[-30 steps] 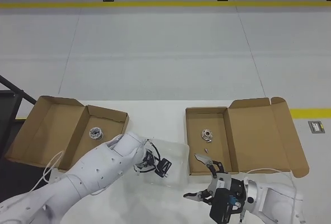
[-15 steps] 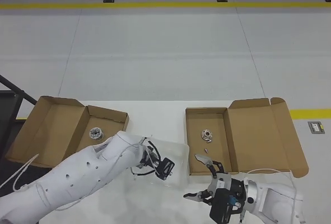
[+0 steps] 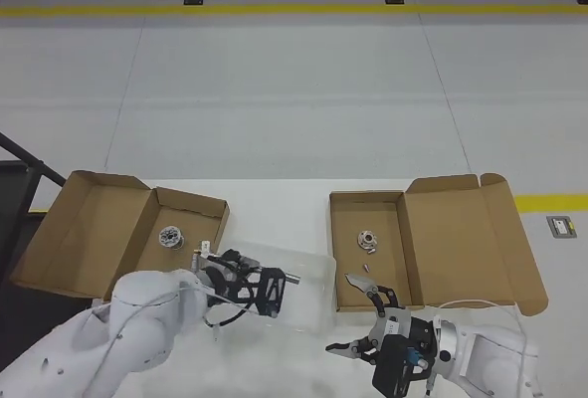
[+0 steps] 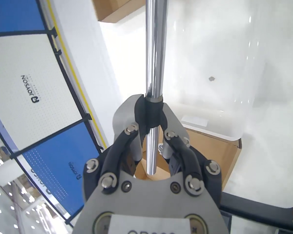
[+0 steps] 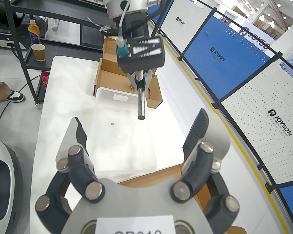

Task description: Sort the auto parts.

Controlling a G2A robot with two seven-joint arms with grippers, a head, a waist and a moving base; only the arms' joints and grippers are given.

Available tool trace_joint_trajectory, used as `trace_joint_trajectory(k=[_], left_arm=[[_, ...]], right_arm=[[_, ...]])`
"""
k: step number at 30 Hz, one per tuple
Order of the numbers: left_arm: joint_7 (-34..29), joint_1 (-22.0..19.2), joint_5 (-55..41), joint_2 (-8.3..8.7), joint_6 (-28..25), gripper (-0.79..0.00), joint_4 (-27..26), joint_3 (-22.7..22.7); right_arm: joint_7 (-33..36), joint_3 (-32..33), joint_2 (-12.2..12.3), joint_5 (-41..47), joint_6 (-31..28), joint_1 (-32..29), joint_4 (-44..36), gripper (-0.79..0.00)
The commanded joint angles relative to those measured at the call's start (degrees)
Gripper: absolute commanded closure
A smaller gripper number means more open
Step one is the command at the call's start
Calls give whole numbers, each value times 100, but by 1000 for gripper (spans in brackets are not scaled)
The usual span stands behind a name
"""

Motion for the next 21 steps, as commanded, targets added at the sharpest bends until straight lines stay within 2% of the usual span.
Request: trace_joint_trajectory(k=[1, 3, 5, 11, 21], left_arm=[[364, 507, 22, 206, 340, 0, -33, -600], [681, 877, 61, 340, 523, 0, -78, -988], [1029, 1415, 126, 506, 825, 0, -106, -1523], [2265, 2762, -47, 779, 1550, 0, -132, -2746], [2265, 2762, -47, 779, 1550, 0, -132, -2746]], right_arm=[[-1, 0, 0, -2, -1, 0, 0, -785], [-1, 0, 0, -2, -1, 0, 0, -785], [-1, 0, 0, -2, -1, 0, 0, -785], [-1, 0, 0, -2, -1, 0, 0, -785], [-1, 0, 0, -2, -1, 0, 0, -785]])
